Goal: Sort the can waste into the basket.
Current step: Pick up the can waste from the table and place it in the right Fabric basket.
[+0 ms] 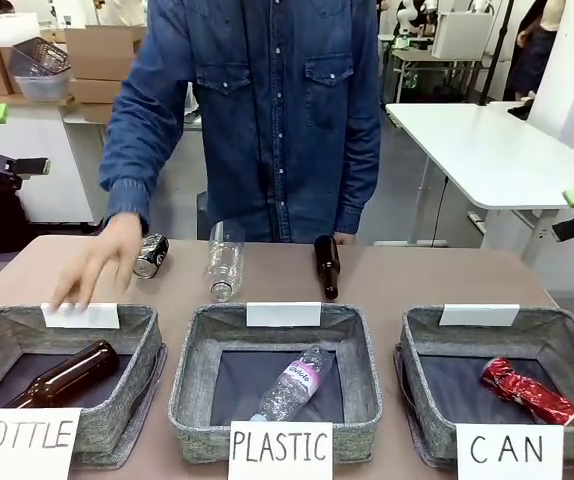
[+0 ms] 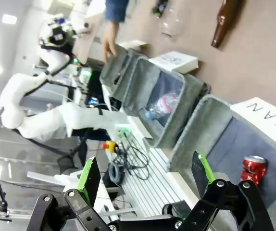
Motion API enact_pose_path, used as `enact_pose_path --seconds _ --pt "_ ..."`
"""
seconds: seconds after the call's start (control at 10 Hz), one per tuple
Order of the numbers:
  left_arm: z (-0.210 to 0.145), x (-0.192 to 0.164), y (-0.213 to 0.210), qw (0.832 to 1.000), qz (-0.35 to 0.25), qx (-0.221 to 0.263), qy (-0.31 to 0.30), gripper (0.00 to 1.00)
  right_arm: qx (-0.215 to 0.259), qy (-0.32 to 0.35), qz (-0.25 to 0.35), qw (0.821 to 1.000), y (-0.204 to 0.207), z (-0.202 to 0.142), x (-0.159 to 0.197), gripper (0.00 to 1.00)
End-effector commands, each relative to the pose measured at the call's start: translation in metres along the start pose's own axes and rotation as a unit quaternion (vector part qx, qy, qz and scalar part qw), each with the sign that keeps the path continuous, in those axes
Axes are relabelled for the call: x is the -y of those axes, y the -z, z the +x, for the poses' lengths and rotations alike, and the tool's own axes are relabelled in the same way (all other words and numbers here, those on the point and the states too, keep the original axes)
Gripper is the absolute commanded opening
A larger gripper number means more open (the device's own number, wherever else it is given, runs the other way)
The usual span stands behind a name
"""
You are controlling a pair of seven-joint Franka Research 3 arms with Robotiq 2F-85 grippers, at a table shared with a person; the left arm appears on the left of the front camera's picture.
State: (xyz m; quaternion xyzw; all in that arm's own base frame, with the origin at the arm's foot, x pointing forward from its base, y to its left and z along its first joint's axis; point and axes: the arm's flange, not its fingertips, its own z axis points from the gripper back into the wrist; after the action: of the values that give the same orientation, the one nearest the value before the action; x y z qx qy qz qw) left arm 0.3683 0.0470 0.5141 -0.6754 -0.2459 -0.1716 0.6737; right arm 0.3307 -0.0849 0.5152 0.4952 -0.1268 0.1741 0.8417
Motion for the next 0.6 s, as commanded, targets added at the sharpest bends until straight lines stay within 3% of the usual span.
enact_pose_path --seconds 0.0,0.5 --pt "0.0008 0.0009 0.0015 1.0 -0.01 0.006 0.011 1.0 -0.017 -0.015 -0.029 0.999 -0.0032 -0.0006 -0.0077 1.0" --pt "0.0008 0.0009 0.0015 1.0 -0.01 0.006 0.011 1.0 -0.017 -0.015 -0.029 0.999 -0.0032 -0.0006 -0.0077 1.0"
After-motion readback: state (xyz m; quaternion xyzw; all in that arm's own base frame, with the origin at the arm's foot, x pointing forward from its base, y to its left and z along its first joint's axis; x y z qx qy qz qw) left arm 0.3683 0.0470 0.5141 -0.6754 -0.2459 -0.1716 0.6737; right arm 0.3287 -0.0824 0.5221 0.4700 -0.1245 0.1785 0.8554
